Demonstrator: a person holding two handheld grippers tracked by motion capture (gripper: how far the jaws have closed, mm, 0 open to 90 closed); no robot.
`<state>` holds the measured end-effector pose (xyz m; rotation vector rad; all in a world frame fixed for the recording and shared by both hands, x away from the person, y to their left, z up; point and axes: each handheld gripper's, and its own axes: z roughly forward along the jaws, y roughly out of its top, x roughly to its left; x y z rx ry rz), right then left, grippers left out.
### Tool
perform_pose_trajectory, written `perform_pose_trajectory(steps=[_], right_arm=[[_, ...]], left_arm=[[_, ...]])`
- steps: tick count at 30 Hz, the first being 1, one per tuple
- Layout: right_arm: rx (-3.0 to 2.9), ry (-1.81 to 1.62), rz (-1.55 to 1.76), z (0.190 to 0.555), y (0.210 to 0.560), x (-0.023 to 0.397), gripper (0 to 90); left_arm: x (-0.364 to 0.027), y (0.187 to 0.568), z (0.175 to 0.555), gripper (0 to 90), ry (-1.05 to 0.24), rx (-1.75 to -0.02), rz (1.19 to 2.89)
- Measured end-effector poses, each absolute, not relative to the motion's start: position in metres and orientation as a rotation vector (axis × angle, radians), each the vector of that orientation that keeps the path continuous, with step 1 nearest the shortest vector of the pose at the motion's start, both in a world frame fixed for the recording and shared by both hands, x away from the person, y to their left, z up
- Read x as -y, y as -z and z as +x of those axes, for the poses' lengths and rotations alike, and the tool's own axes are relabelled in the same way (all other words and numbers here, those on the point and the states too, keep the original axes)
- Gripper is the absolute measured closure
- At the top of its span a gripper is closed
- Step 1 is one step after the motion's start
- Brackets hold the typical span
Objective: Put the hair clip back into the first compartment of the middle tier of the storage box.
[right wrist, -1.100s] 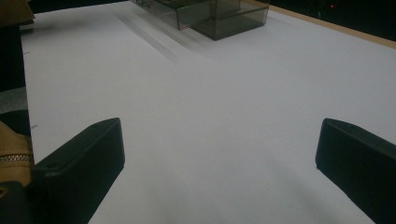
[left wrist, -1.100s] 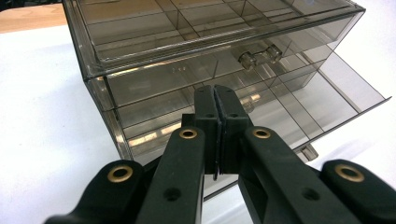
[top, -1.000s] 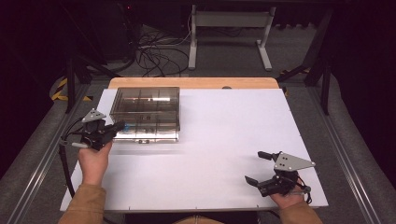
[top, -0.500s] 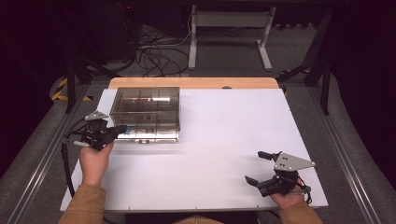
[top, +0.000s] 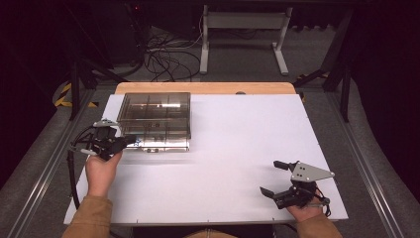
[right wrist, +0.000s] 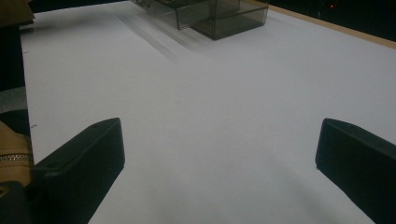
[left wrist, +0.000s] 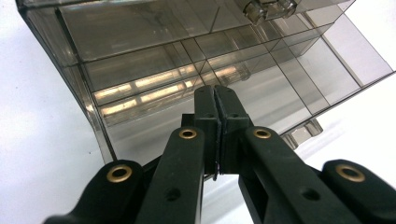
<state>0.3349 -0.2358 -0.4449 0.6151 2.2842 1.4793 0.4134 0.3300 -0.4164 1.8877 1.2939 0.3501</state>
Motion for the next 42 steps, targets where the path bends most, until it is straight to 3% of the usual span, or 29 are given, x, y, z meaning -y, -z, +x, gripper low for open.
perform_pose_trajectory(steps=[23,42], right_arm=[[-2.284,-1.479,0.614,0.335,0.445,0.236,2.0],[-2.283,-1.483,0.614,0.335,0.445,0.236,2.0]], left_arm=[[-0.330,0.419,0.416,87.7,-0.340,-1.308,1.905],[-0.321,0.398,0.395,50.6,-0.516,-1.216,1.868]])
